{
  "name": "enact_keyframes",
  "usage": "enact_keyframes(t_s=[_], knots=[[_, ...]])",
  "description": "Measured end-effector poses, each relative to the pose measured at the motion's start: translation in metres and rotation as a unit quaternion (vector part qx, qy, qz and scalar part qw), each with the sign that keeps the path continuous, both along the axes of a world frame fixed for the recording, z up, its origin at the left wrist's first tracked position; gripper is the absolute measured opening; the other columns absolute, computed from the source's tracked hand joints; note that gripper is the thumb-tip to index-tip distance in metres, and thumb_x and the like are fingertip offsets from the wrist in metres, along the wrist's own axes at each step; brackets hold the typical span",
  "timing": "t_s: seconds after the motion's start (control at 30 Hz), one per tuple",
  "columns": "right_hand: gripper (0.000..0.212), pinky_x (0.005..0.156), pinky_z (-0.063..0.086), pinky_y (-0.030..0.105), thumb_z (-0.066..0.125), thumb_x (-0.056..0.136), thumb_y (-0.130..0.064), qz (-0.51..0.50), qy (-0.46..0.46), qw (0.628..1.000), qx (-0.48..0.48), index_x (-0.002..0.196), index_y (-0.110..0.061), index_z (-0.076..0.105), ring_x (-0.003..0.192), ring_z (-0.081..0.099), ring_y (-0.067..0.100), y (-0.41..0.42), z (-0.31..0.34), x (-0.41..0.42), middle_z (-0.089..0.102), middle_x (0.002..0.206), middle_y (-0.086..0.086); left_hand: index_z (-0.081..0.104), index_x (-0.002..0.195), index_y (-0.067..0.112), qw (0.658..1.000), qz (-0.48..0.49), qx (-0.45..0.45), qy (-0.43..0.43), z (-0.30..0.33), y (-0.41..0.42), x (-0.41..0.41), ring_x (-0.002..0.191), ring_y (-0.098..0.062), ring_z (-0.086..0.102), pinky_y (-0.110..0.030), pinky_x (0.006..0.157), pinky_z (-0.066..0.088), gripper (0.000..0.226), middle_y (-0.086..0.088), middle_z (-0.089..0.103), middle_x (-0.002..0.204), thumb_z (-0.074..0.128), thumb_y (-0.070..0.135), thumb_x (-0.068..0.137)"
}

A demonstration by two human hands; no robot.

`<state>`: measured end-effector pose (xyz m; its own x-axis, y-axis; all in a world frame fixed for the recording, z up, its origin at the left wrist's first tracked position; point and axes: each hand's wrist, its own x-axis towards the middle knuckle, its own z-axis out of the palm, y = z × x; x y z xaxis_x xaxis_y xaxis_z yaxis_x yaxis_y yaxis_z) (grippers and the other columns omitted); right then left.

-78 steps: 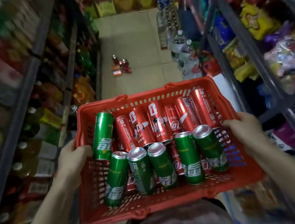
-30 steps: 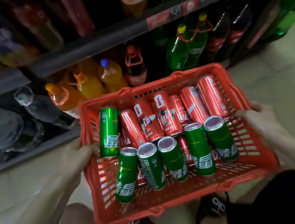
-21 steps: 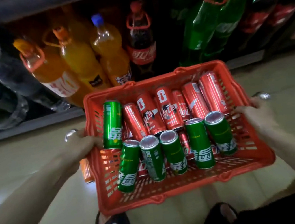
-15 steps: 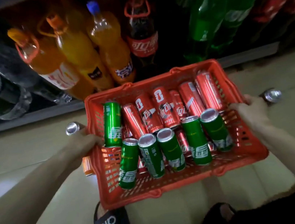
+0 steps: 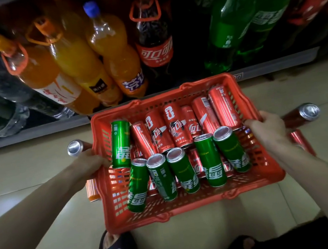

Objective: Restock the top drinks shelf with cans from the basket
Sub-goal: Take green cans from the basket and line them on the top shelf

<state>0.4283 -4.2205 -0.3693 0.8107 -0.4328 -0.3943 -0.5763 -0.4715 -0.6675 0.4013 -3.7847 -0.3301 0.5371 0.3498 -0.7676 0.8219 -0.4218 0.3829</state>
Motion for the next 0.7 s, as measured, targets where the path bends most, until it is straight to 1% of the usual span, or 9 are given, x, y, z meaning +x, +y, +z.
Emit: enact_keyframes(t_s=[0.1,0.23,0.3,0.37,0.43,0.53,0.7], knots=[[0.003,0.07,0.044,0.033,0.067,0.088,-0.017,-0.002,-0.006,1.0,-0.007,0.087,-0.015,0.069,0.079,0.064,0.029,0.002,-0.006,-0.003,0.071,0.083,0.012,0.065,0.121,-0.001,1.0,0.003,-0.001,-0.002,-0.004,0.002,0.007,0.09,-0.034,0.066,-0.028,0.071,0.051,0.034,-0.03,0.07,0.119,0.062,-0.01,0.088],[0.011,0.076,0.052,0.038,0.066,0.088,-0.018,0.001,-0.016,1.0,-0.022,0.091,-0.009,0.071,0.081,0.066,0.031,0.002,-0.012,-0.005,0.072,0.084,0.012,0.064,0.118,0.0,1.0,0.018,0.006,-0.004,-0.01,0.007,0.018,0.088,-0.033,0.066,-0.03,0.07,0.05,0.033,-0.027,0.071,0.112,0.065,-0.008,0.086],[0.011,0.078,0.052,0.039,0.066,0.088,-0.018,0.0,-0.013,1.0,-0.026,0.092,-0.009,0.072,0.082,0.066,0.031,0.003,-0.01,-0.005,0.072,0.084,0.012,0.064,0.11,0.003,1.0,0.022,0.006,-0.005,-0.011,0.006,0.021,0.082,-0.031,0.064,-0.028,0.067,0.049,0.028,-0.023,0.071,0.101,0.063,-0.009,0.085],[0.011,0.078,0.053,0.039,0.066,0.088,-0.018,0.001,-0.011,0.999,-0.037,0.093,-0.011,0.072,0.081,0.065,0.032,0.004,-0.009,-0.006,0.072,0.084,0.012,0.064,0.097,0.006,1.0,0.02,0.007,-0.003,-0.012,0.005,0.023,0.074,-0.027,0.062,-0.028,0.064,0.046,0.021,-0.017,0.069,0.09,0.062,-0.011,0.085],[0.01,0.075,0.051,0.037,0.066,0.088,-0.018,0.002,-0.013,0.999,-0.044,0.092,-0.011,0.072,0.08,0.065,0.032,0.006,-0.007,-0.007,0.071,0.082,0.012,0.063,0.091,0.009,1.0,0.014,0.005,-0.002,-0.013,0.006,0.024,0.073,-0.026,0.062,-0.028,0.063,0.046,0.022,-0.014,0.068,0.086,0.062,-0.011,0.084],[0.006,0.072,0.046,0.035,0.067,0.088,-0.019,0.0,-0.011,0.999,-0.052,0.089,-0.014,0.07,0.08,0.064,0.032,0.008,-0.005,-0.009,0.069,0.079,0.011,0.065,0.091,0.009,1.0,0.009,0.004,-0.006,-0.014,0.008,0.024,0.074,-0.029,0.066,-0.029,0.063,0.049,0.022,-0.015,0.071,0.086,0.064,-0.011,0.081],[0.008,0.074,0.05,0.036,0.065,0.088,-0.02,-0.002,0.002,0.999,-0.048,0.09,-0.015,0.071,0.079,0.065,0.031,0.011,0.002,-0.005,0.069,0.077,0.005,0.067,0.093,0.008,1.0,0.003,0.007,-0.01,-0.016,0.011,0.027,0.075,-0.032,0.069,-0.03,0.063,0.052,0.023,-0.016,0.073,0.085,0.066,-0.01,0.079]])
